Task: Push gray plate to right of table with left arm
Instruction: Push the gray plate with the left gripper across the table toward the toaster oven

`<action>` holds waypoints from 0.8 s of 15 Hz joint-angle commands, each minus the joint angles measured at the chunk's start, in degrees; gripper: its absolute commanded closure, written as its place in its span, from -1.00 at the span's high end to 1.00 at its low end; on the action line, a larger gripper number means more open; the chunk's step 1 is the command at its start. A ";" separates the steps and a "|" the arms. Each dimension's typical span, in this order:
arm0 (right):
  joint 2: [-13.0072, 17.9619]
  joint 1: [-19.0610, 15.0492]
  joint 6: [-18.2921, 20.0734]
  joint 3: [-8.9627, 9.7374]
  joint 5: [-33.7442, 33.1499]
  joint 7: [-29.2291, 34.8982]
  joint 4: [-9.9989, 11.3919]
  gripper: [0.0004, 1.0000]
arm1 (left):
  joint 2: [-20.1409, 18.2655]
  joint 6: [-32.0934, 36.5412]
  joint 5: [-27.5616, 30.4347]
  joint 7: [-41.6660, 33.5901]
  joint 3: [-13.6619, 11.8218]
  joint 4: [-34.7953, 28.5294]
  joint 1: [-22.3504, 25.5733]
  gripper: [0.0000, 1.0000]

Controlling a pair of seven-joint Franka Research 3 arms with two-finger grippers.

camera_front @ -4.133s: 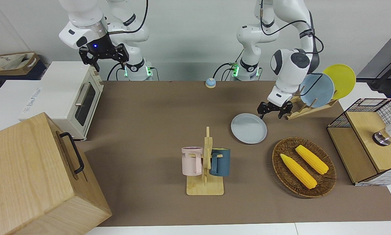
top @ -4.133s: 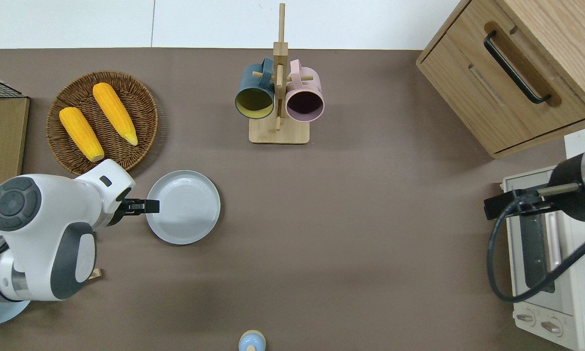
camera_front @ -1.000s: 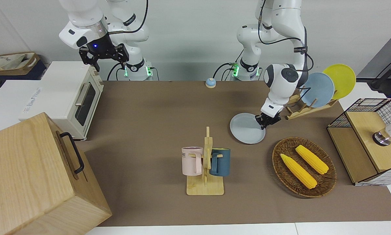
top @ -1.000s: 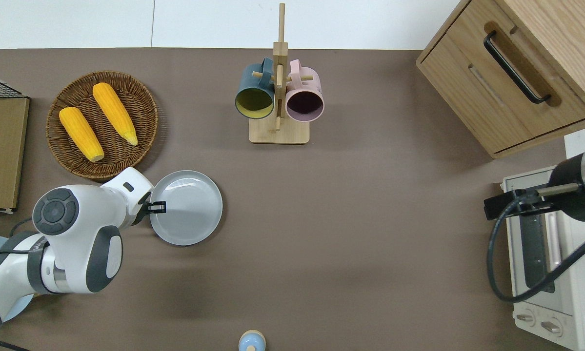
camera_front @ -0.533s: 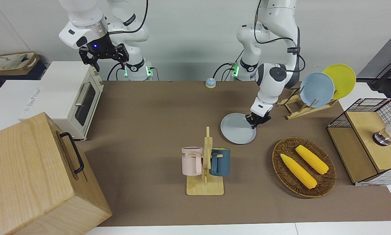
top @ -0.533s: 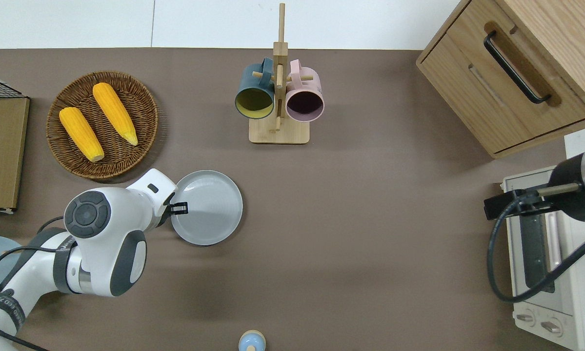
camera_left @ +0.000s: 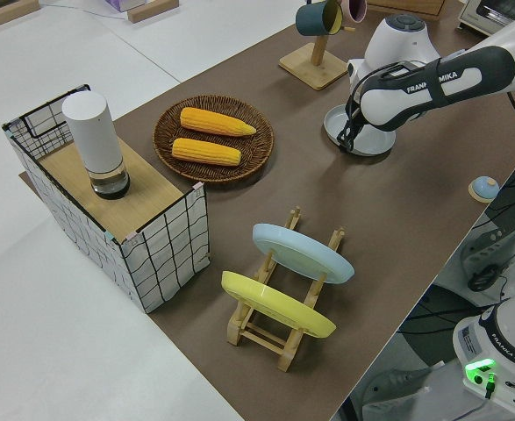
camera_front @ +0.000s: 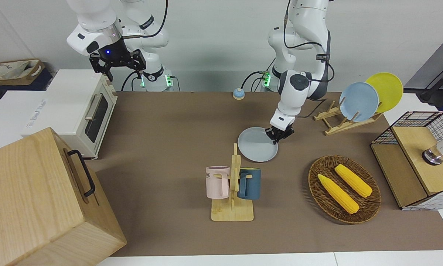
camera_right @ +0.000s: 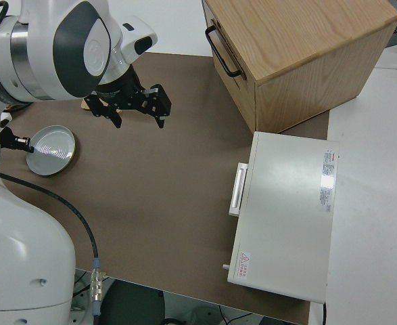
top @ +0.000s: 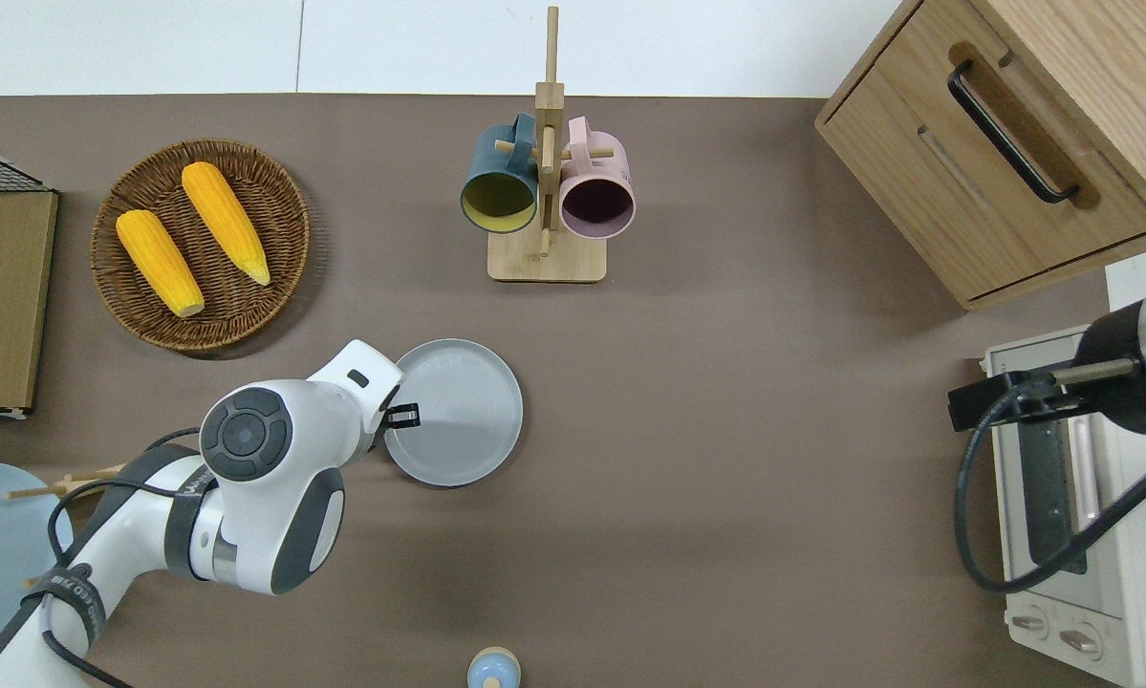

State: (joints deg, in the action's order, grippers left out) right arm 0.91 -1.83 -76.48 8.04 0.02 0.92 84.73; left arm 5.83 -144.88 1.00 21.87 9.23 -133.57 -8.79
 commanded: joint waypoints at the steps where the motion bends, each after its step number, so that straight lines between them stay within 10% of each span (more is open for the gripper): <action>1: 0.14 -1.15 0.89 0.92 0.25 0.66 -0.53 0.97 | 1.81 -0.66 -0.57 4.58 -0.44 0.94 -3.86 -1.00; 12: 0.14 -1.15 0.89 0.92 0.25 0.75 -0.53 0.97 | 4.71 -0.66 -0.30 22.32 -0.44 6.21 -16.87 -1.00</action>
State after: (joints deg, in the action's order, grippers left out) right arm 0.91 -1.83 -76.48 8.04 0.02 0.92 84.73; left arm 8.53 -145.25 1.03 40.55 9.49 -129.30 -22.99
